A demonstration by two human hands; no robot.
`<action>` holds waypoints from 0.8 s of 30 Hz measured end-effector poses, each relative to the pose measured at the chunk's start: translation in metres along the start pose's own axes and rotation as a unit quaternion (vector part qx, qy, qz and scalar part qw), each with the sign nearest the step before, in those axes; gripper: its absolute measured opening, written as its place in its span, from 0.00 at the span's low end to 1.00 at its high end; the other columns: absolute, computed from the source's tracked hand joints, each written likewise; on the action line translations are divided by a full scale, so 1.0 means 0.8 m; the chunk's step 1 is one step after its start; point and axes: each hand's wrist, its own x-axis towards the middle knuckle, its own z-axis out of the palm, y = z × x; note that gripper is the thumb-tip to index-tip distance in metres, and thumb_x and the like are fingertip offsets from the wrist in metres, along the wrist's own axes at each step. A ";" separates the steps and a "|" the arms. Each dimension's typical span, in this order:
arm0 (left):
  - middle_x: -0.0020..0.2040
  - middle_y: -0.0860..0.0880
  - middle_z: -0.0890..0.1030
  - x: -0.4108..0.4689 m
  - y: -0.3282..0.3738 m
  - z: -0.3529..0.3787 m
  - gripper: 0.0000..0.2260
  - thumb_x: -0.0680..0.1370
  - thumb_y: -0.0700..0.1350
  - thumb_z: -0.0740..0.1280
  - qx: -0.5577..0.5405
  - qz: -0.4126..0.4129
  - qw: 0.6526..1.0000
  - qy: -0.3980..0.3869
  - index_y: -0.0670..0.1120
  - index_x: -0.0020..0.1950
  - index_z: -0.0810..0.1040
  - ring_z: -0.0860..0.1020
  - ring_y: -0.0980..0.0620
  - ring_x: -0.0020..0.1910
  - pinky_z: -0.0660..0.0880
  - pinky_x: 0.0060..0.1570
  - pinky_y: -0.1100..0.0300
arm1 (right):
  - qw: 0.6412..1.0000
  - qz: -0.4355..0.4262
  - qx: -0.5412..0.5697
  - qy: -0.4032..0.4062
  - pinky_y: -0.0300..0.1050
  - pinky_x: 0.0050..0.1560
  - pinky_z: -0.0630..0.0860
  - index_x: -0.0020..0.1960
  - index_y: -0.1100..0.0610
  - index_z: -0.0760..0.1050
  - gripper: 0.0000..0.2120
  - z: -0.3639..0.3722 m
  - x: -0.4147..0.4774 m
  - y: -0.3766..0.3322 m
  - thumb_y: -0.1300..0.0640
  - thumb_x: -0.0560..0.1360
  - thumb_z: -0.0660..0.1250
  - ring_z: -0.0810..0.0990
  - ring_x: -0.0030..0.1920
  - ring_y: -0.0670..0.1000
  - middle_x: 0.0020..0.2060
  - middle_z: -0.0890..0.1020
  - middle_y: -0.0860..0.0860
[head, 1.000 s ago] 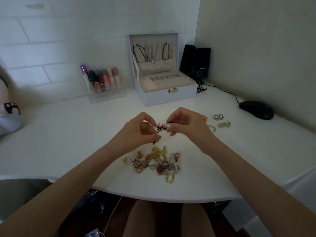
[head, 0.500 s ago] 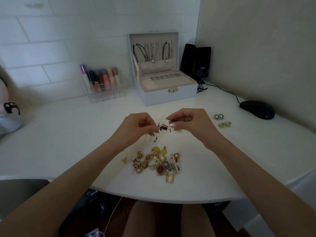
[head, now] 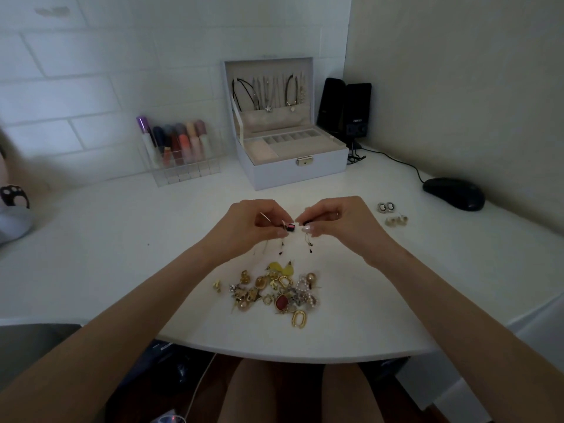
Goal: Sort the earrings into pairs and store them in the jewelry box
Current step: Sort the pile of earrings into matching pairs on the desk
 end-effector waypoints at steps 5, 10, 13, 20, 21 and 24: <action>0.36 0.54 0.82 -0.001 0.010 0.007 0.05 0.70 0.40 0.73 -0.003 0.022 1.000 0.019 0.44 0.41 0.78 0.80 0.59 0.36 0.75 0.40 0.68 | 0.999 -0.017 -0.028 -0.005 0.36 0.34 0.76 0.39 0.58 0.80 0.06 -0.002 -0.007 -0.006 0.65 0.65 0.75 0.80 0.31 0.45 0.30 0.82 0.50; 0.39 0.49 0.83 -0.004 0.025 0.009 0.04 0.70 0.39 0.73 -0.028 0.045 0.999 0.011 0.42 0.42 0.79 0.81 0.56 0.39 0.77 0.43 0.66 | 0.998 -0.031 -0.047 0.006 0.36 0.31 0.75 0.36 0.59 0.81 0.05 -0.013 -0.015 -0.012 0.65 0.64 0.76 0.78 0.29 0.46 0.28 0.82 0.50; 0.40 0.48 0.84 -0.008 0.035 0.008 0.05 0.70 0.39 0.73 -0.053 0.050 0.997 -0.004 0.42 0.42 0.79 0.82 0.54 0.40 0.78 0.45 0.66 | 0.999 -0.025 -0.032 -0.011 0.37 0.32 0.78 0.37 0.60 0.81 0.06 -0.021 -0.019 -0.016 0.68 0.64 0.75 0.79 0.29 0.48 0.27 0.82 0.50; 0.41 0.49 0.84 -0.012 0.030 0.014 0.05 0.70 0.39 0.73 -0.047 0.026 0.998 -0.026 0.43 0.43 0.79 0.82 0.54 0.42 0.78 0.47 0.63 | 0.996 -0.009 -0.065 -0.061 0.34 0.34 0.77 0.40 0.61 0.81 0.06 -0.028 -0.025 -0.017 0.70 0.66 0.73 0.81 0.30 0.46 0.32 0.83 0.56; 0.42 0.49 0.84 -0.010 0.026 0.015 0.05 0.70 0.39 0.73 -0.034 0.021 0.999 -0.026 0.44 0.43 0.79 0.82 0.54 0.43 0.78 0.48 0.63 | 0.995 -0.002 -0.073 -0.064 0.34 0.34 0.77 0.40 0.62 0.81 0.06 -0.026 -0.024 -0.016 0.70 0.66 0.73 0.80 0.29 0.44 0.32 0.83 0.56; 0.45 0.49 0.83 -0.004 0.014 0.019 0.04 0.70 0.39 0.73 0.002 0.009 1.000 -0.020 0.45 0.42 0.79 0.81 0.53 0.41 0.77 0.45 0.65 | 0.993 0.020 -0.093 -0.067 0.34 0.34 0.78 0.41 0.62 0.82 0.06 -0.019 -0.018 -0.008 0.70 0.66 0.73 0.80 0.29 0.43 0.32 0.83 0.54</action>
